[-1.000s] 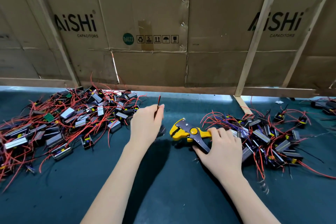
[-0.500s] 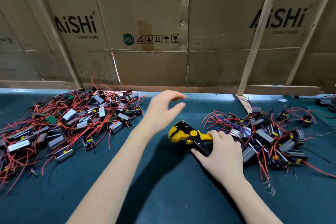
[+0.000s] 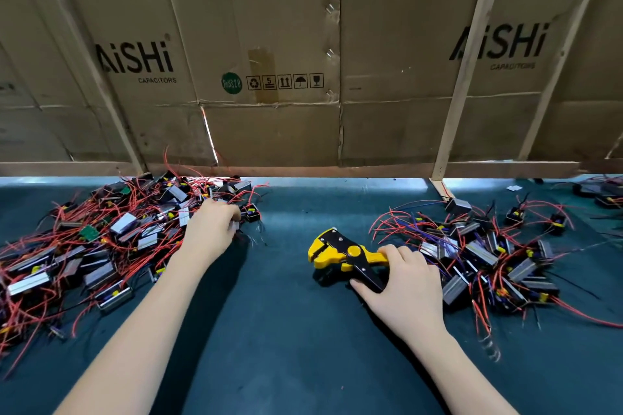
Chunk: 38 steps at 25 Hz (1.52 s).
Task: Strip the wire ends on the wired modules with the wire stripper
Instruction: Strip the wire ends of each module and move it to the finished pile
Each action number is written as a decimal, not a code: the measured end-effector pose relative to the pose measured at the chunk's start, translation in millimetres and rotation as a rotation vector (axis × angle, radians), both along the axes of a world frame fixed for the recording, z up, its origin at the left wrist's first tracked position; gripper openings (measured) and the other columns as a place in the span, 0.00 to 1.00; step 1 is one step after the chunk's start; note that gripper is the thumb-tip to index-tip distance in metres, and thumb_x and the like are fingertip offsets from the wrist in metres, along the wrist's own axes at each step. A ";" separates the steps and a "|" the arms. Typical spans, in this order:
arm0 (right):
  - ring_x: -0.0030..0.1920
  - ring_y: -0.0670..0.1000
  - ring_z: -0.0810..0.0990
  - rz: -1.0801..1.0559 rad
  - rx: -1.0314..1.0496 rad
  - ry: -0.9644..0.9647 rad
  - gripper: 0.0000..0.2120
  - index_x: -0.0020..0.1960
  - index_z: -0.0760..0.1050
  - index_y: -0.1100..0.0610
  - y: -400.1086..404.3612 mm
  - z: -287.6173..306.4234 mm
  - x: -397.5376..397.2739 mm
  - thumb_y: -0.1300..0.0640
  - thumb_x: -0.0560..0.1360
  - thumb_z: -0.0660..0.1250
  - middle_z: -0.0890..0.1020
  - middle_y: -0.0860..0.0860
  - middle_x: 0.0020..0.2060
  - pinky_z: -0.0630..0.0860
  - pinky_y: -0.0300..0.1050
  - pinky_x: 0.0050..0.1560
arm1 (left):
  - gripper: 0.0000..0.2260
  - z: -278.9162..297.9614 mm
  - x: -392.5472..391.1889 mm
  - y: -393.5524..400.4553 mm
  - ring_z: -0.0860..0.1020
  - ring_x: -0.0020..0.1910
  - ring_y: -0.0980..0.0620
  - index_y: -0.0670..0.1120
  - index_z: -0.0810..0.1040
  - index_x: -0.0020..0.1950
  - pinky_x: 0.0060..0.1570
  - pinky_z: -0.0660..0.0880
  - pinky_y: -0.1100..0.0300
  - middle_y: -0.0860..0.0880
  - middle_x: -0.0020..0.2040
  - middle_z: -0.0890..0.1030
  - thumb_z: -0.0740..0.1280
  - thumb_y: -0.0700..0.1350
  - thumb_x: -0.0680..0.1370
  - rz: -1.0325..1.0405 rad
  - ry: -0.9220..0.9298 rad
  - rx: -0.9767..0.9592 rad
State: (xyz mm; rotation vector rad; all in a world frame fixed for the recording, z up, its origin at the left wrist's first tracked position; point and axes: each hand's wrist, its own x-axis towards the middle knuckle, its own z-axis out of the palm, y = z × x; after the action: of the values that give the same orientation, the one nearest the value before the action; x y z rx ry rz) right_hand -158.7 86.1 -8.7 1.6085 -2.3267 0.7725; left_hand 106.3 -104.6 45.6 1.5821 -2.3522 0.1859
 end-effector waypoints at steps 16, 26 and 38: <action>0.45 0.61 0.78 -0.179 -0.316 0.137 0.26 0.50 0.78 0.58 -2.5 4.1 -15.5 0.42 0.61 0.79 0.80 0.54 0.43 0.70 0.54 0.45 | 0.08 -28.8 -76.9 82.5 0.83 0.48 0.58 0.50 0.85 0.48 0.51 0.77 0.64 0.55 0.45 0.86 0.68 0.40 0.78 -0.408 0.745 0.572; 0.46 0.61 0.77 -0.268 -0.255 0.206 0.27 0.50 0.79 0.60 -1.0 0.4 -27.0 0.47 0.58 0.82 0.79 0.57 0.42 0.67 0.53 0.43 | 0.03 -41.0 -77.3 84.0 0.80 0.40 0.56 0.47 0.82 0.43 0.46 0.76 0.64 0.48 0.41 0.84 0.71 0.41 0.76 -0.470 0.799 0.558; 0.45 0.60 0.77 -0.212 -0.220 0.238 0.27 0.47 0.78 0.59 -3.0 -3.1 -23.3 0.44 0.57 0.81 0.78 0.55 0.40 0.67 0.52 0.42 | 0.04 -45.6 -77.2 86.1 0.83 0.43 0.51 0.42 0.83 0.45 0.48 0.78 0.61 0.47 0.43 0.86 0.69 0.37 0.78 -0.522 0.940 0.647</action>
State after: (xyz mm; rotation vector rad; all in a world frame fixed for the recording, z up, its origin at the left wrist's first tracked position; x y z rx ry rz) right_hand -182.0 83.1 -11.8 1.2633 -2.1170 0.7171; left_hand 29.1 -18.5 0.0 0.8359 -1.9639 -1.2401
